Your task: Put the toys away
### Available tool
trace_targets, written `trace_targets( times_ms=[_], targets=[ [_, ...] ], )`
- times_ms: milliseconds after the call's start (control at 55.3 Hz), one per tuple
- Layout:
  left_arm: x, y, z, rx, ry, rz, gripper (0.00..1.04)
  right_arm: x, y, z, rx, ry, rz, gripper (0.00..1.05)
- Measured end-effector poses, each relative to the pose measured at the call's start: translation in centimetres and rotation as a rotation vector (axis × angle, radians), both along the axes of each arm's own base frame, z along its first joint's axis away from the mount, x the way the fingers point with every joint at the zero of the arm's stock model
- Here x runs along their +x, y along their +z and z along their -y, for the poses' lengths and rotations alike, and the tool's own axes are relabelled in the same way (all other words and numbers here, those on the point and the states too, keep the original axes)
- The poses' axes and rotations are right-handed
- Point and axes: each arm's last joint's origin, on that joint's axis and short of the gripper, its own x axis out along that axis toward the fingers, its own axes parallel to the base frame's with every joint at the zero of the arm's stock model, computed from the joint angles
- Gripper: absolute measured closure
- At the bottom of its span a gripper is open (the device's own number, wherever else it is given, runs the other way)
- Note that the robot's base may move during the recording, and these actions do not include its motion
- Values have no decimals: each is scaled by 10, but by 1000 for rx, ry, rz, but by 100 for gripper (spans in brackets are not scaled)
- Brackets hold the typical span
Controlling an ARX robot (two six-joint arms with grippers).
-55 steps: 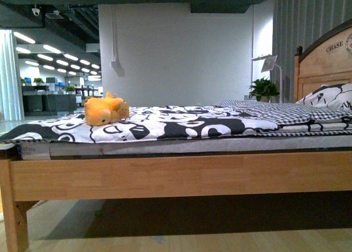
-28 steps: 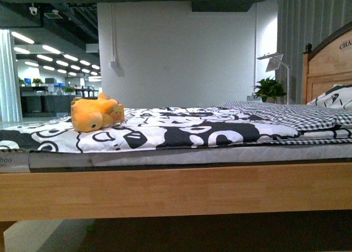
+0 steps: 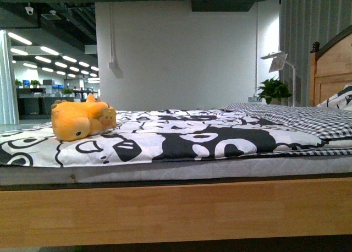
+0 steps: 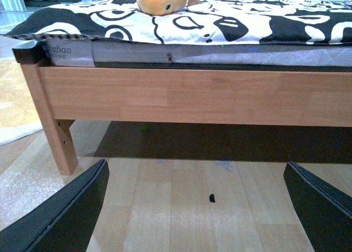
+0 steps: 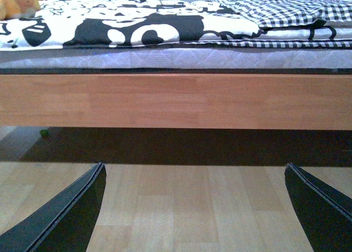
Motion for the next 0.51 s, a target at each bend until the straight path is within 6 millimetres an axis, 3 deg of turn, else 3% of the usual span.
trace_targets(
  times_ms=[506],
  targets=[
    [0,0,0,0,0,1,6,0,0,0,0,0,0,7]
  ],
)
